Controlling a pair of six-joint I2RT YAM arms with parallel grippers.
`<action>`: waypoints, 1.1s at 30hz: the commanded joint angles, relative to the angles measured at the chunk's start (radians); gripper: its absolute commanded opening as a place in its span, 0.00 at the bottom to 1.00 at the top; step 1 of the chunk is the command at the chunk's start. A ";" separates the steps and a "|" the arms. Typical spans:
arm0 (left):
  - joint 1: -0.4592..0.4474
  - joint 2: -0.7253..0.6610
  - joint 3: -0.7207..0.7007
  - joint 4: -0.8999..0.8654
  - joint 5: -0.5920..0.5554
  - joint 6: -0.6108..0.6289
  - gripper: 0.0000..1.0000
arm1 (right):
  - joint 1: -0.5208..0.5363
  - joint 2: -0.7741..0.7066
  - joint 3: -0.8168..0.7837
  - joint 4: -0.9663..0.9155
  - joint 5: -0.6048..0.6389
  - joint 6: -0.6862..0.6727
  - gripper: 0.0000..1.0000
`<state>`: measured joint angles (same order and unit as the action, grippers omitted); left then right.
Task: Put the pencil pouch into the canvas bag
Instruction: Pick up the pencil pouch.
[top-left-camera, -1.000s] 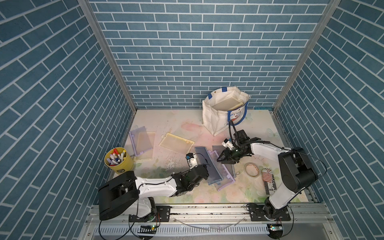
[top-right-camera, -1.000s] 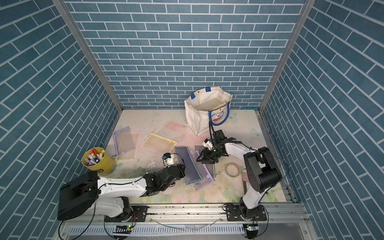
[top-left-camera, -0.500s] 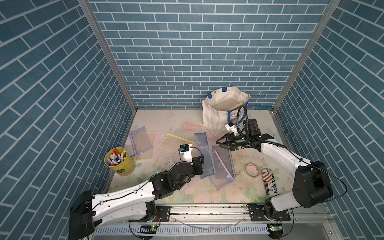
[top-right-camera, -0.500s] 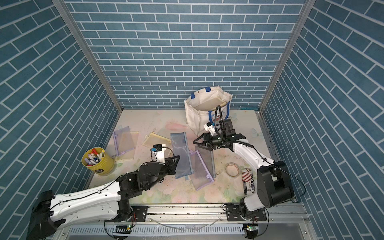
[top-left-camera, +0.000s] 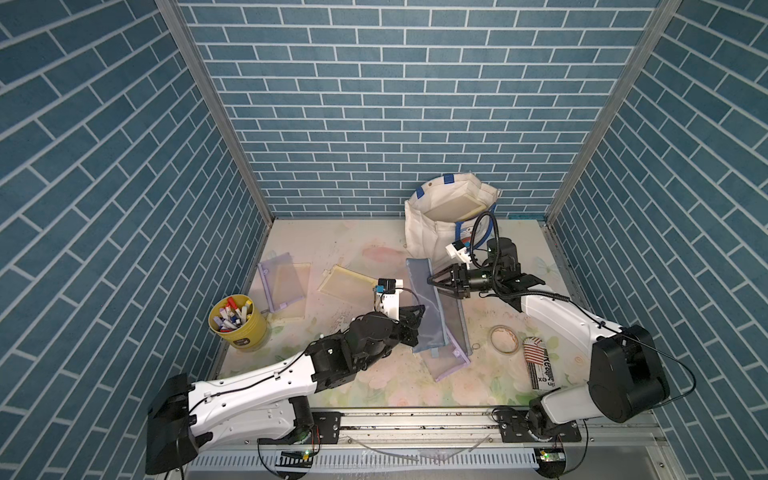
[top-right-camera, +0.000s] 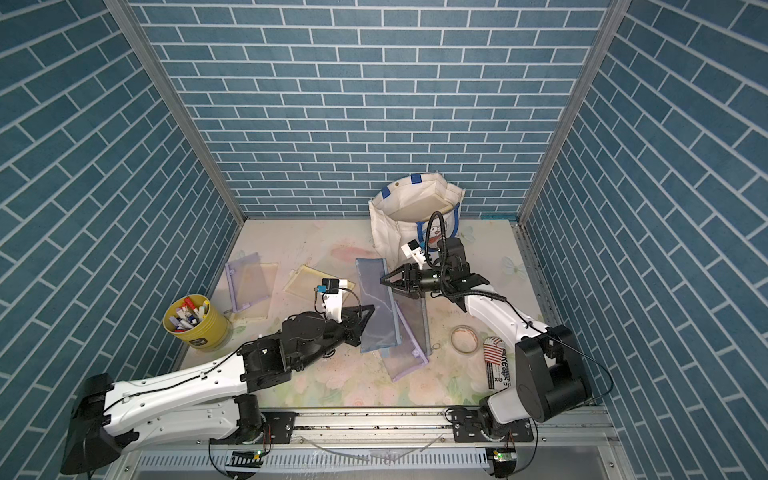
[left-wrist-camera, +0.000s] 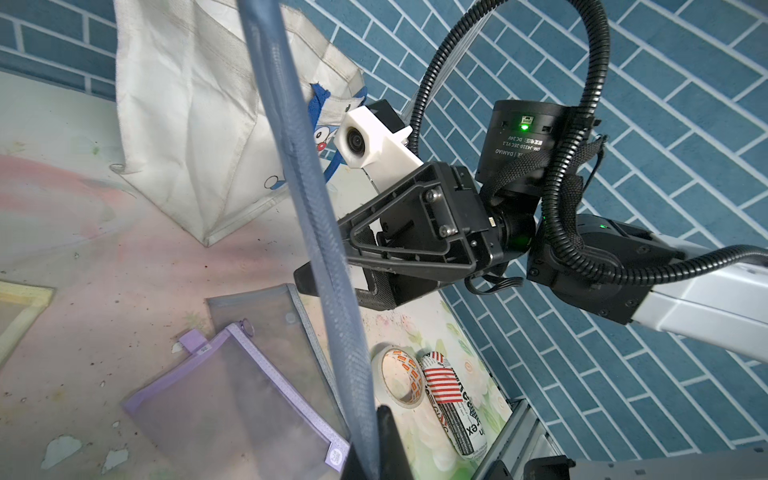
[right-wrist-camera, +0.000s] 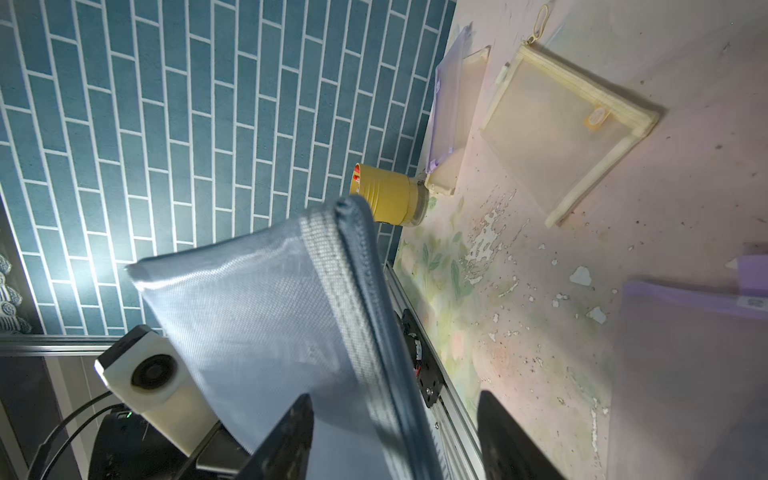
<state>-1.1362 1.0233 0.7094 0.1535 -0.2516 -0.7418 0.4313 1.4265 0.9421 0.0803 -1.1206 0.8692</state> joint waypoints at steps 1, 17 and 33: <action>0.006 0.003 0.024 0.049 0.035 0.032 0.00 | 0.001 -0.081 -0.053 0.103 -0.038 0.052 0.63; 0.006 -0.048 -0.008 0.100 0.016 0.028 0.00 | 0.002 -0.161 -0.142 0.328 -0.076 0.202 0.24; 0.004 -0.071 -0.030 -0.165 -0.235 -0.093 1.00 | -0.063 0.009 0.282 -0.174 0.221 -0.046 0.00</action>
<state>-1.1355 0.9485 0.7002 0.1112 -0.3901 -0.7795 0.3798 1.3960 1.0687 0.1318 -1.0424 0.9684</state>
